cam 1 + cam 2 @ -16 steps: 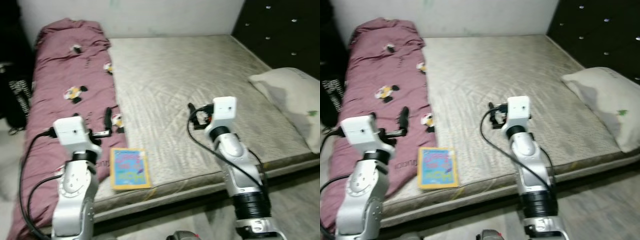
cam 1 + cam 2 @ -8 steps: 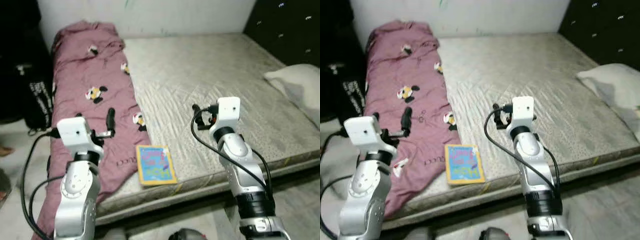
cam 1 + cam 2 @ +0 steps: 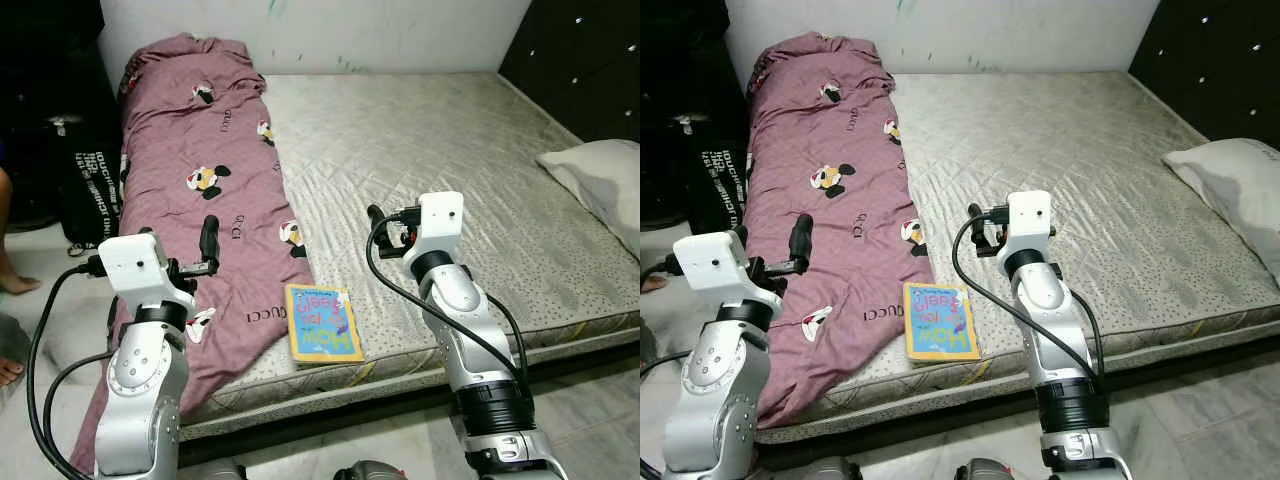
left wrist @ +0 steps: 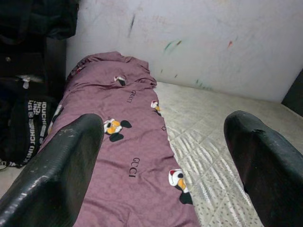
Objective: Clean up the room
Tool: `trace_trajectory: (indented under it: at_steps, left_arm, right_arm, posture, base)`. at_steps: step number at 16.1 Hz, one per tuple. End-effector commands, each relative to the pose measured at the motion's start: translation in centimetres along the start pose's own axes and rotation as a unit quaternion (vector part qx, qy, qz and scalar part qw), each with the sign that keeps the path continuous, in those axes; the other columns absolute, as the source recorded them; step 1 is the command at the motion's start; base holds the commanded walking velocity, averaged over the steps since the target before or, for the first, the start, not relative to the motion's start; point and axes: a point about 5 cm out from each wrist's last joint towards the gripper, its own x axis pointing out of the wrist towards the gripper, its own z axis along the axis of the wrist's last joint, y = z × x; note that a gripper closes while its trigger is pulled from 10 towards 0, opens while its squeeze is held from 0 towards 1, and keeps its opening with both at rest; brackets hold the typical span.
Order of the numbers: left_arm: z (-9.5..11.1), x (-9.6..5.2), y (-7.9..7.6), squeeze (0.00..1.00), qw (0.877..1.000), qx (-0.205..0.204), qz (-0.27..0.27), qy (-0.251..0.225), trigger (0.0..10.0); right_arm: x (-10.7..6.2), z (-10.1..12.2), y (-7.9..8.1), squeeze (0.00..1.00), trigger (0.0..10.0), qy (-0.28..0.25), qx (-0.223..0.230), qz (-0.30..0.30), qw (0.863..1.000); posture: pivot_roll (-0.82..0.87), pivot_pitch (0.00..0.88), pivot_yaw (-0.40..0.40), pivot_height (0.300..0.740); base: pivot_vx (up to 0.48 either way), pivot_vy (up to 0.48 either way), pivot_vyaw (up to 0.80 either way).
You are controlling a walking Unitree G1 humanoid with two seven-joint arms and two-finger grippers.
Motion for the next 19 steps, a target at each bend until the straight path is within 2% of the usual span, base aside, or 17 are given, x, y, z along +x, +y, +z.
trace_trajectory:
  at_steps: [1, 4, 10, 19]
  left_arm:
    - [0.07, -0.03, -0.21, 0.00, 1.000, 0.004, 0.002, -0.001, 10.0]
    - [0.05, 0.22, -0.01, 0.00, 1.000, 0.013, 0.005, 0.006, 10.0]
    - [0.12, 0.28, -0.16, 0.00, 1.000, 0.011, 0.006, 0.001, 10.0]
    - [0.12, 0.06, -0.27, 0.00, 1.000, 0.000, -0.003, 0.003, 10.0]
  right_arm:
    - [-0.04, 0.16, -0.57, 0.00, 10.0, -0.002, -0.002, -0.012, 1.000]
    - [0.10, 0.26, -0.41, 0.00, 10.0, -0.001, -0.001, -0.010, 1.000]
    - [0.02, 0.22, -0.41, 0.00, 10.0, -0.002, -0.002, -0.009, 1.000]
    - [0.06, -0.09, -0.33, 0.00, 10.0, 0.008, -0.001, -0.005, 1.000]
  posture:
    - [-0.01, 0.012, -0.071, 0.740]
    - [-0.01, 0.041, -0.065, 0.712]
    - [-0.01, 0.028, -0.071, 0.627]
    - [-0.01, 0.031, -0.075, 0.622]
  base:
    - [0.000, 0.000, 0.00]
    - [0.000, 0.000, 0.00]
    - [0.000, 0.000, 0.00]
    - [0.000, 0.000, 0.00]
